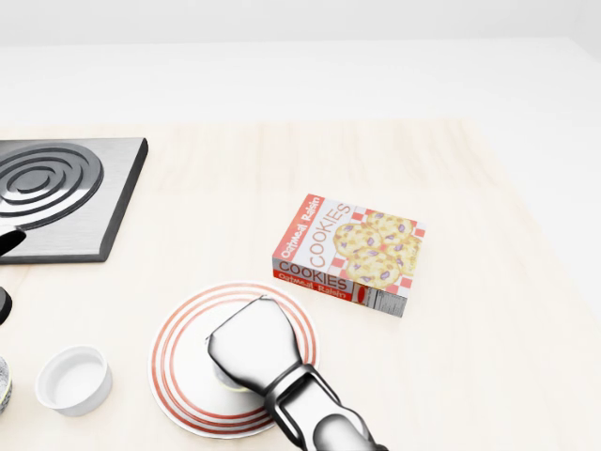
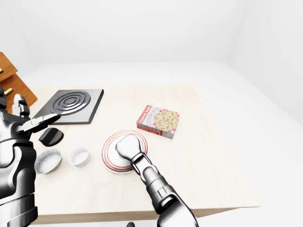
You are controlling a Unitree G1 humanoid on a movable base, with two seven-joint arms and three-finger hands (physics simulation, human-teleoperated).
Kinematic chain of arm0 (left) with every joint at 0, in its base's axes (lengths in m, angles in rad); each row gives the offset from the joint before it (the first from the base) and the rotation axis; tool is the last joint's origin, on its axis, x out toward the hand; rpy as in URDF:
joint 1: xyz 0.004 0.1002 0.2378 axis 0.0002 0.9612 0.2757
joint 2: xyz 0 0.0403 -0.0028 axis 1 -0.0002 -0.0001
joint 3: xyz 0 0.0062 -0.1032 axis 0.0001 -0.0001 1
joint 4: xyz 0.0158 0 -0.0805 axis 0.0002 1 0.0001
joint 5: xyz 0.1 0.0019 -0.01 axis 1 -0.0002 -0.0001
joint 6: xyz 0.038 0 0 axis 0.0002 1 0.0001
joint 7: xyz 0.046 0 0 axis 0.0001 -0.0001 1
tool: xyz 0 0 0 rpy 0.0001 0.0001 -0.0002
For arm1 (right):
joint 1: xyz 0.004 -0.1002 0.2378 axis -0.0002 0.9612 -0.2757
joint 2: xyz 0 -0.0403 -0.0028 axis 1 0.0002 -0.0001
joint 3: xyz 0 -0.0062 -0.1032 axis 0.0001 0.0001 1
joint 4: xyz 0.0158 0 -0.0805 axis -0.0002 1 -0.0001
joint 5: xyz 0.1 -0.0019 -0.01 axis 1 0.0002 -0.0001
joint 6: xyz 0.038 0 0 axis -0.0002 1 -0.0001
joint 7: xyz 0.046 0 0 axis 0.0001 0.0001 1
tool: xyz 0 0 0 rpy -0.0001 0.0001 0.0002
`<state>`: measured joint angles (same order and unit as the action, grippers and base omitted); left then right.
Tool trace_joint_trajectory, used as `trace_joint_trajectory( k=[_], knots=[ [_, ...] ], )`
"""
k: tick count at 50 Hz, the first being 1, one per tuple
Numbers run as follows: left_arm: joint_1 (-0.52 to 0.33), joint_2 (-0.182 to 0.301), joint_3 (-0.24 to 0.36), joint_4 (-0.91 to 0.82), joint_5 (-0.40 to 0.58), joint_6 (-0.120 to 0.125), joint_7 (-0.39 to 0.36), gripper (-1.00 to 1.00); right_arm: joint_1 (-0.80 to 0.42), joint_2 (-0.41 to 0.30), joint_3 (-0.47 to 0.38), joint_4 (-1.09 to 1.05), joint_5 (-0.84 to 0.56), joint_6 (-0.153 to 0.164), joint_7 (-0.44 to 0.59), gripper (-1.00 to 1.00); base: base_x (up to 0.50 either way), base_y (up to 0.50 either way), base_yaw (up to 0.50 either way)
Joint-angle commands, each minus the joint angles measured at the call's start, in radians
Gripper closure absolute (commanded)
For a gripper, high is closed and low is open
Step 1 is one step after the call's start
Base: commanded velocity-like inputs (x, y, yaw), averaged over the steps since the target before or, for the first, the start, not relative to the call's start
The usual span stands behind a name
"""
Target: Pick the akita bowl next to the plate and place it on the plate.
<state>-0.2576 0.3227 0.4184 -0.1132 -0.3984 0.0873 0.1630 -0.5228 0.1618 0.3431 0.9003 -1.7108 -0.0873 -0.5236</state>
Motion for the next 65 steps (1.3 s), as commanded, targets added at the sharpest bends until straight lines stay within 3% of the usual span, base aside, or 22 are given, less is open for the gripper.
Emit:
trace_joint_trajectory(
  k=[1, 16, 17, 18, 20, 23, 25, 28, 29, 30, 31, 36, 37, 38, 39, 40, 43, 53, 65],
  knots=[
    [0.002, -0.001, 0.001, -0.003, 0.0, 0.0, 0.001, -1.0, -0.055, 0.011, -0.016, 0.115, 0.019, 0.0, 0.0, 1.0, 0.0, 0.0, 0.0],
    [0.0, 0.001, 0.003, 0.002, 0.002, 0.0, 0.006, -1.0, -0.069, 0.014, -0.045, 0.104, 0.096, 0.0, 0.0, 1.0, 0.0, 0.0, 0.0],
    [0.0, 0.004, 0.005, -0.01, 0.005, 0.0, 0.012, -1.0, -0.026, 0.008, -0.067, 0.02, 0.149, 0.0, 0.0, -1.0, 0.0, 0.0, 0.0],
    [0.001, 0.003, 0.004, -0.011, 0.013, 0.0, 0.015, -1.0, 0.047, 0.001, -0.069, -0.111, 0.197, 0.0, 0.0, -1.0, 0.0, 0.0, 0.0],
    [-0.001, 0.005, 0.005, -0.017, 0.012, 0.0, 0.014, -1.0, 0.144, -0.001, -0.074, -0.319, 0.296, 0.0, 0.166, -1.0, 0.0, 0.0, 0.0],
    [-0.009, 0.007, 0.001, -0.004, 0.023, 0.0, 0.015, -1.0, 0.368, -0.011, -0.033, -0.802, 0.48, 0.0, 0.638, -1.0, 0.0, 0.0, 0.0],
    [-0.012, 0.008, 0.002, -0.015, 0.021, 0.0, 0.019, -1.0, 0.461, -0.044, 0.02, -1.009, 0.55, 0.0, 0.815, -1.0, 0.0, 0.0, 0.0],
    [-0.013, 0.006, -0.003, -0.008, 0.025, 0.0, 0.015, -1.0, 0.52, -0.079, 0.061, -1.219, 0.602, 0.0, 1.004, -1.0, 0.0, 0.0, 0.0],
    [-0.009, 0.006, -0.002, -0.028, 0.022, 0.0, 0.019, -1.0, 0.562, -0.096, 0.072, -1.339, 0.635, 0.0, 1.141, -1.0, 0.0, 0.0, 0.0],
    [-0.009, 0.005, -0.001, -0.029, 0.022, 0.0, 0.019, -1.0, 0.561, -0.106, 0.08, -1.349, 0.64, 0.0, 1.145, -1.0, 0.0, 0.0, 0.0],
    [-0.007, 0.003, -0.001, -0.036, 0.021, 0.0, 0.018, -1.0, 0.581, -0.118, 0.086, -1.427, 0.644, 0.0, 1.222, -1.0, 0.0, 0.0, 0.0],
    [0.001, -0.002, 0.001, -0.065, 0.022, 0.0, 0.02, -1.0, 0.613, -0.17, 0.095, -1.541, 0.657, 0.0, 1.222, -1.0, 0.0, 0.0, 0.0],
    [0.001, -0.003, 0.002, -0.072, 0.019, 0.0, 0.02, -1.0, 0.64, -0.161, 0.112, -1.63, 0.667, 0.058, 1.222, -1.0, 0.0, 0.0, 0.0],
    [0.001, -0.003, 0.003, -0.073, 0.019, 0.0, 0.02, -1.0, 0.639, -0.165, 0.117, -1.637, 0.669, 0.069, 1.222, -1.0, 0.0, 0.0, 0.0],
    [0.001, -0.007, -0.002, -0.073, 0.026, 0.0, 0.02, -1.0, 0.64, -0.179, 0.107, -1.75, 0.672, 0.127, 1.222, -1.0, 0.0, 0.0, 0.0],
    [0.002, -0.008, -0.003, -0.071, 0.027, 0.0, 0.019, -1.0, 0.633, -0.179, 0.105, -1.789, 0.67, 0.151, 1.222, -1.0, 0.0, 0.0, 0.0],
    [0.005, -0.01, -0.002, -0.079, 0.028, 0.0, 0.018, -1.0, 0.626, -0.179, 0.103, -1.861, 0.653, 0.175, 1.222, -1.0, 0.0, 0.0, 0.0],
    [0.005, -0.015, -0.006, -0.069, 0.034, 0.0, 0.016, -1.0, 0.387, -0.123, -0.071, -1.86, 0.676, 0.175, 1.222, -1.0, 0.0, 0.0, 0.0],
    [0.005, -0.015, -0.007, -0.059, 0.033, 0.0, 0.013, -1.0, 0.367, -0.122, -0.091, -1.837, 0.689, 0.175, 1.222, -1.0, 0.0, 0.0, 0.0]
  ],
)
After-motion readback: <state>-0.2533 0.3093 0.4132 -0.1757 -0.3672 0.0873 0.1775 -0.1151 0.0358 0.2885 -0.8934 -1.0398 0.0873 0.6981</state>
